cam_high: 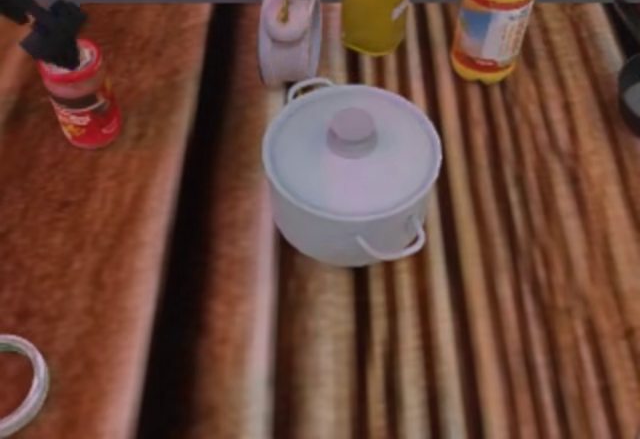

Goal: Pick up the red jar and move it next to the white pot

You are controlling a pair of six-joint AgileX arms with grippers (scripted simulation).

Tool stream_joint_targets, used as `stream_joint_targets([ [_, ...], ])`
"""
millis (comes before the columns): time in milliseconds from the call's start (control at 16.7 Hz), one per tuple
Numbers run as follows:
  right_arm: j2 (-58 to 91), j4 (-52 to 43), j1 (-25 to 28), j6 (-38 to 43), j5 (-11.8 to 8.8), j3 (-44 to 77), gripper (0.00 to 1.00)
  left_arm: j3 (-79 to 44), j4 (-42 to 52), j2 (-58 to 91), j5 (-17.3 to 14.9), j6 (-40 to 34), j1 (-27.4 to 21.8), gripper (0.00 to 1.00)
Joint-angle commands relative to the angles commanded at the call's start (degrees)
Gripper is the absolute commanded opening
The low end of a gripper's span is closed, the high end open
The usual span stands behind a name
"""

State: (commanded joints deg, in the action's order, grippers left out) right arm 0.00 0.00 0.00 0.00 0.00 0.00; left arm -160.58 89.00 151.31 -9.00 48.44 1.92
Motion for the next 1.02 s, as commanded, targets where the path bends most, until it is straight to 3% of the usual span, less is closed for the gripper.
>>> stream_joint_targets([
  [720, 0.00, 0.00, 0.00, 0.00, 0.00, 0.00, 1.00, -6.55, 3.66, 6.76, -0.10, 2.10, -0.01, 1.00],
  [1020, 0.00, 0.00, 0.00, 0.00, 0.00, 0.00, 1.00, -18.39, 6.97, 15.05, -0.21, 1.82, -0.40, 1.00],
])
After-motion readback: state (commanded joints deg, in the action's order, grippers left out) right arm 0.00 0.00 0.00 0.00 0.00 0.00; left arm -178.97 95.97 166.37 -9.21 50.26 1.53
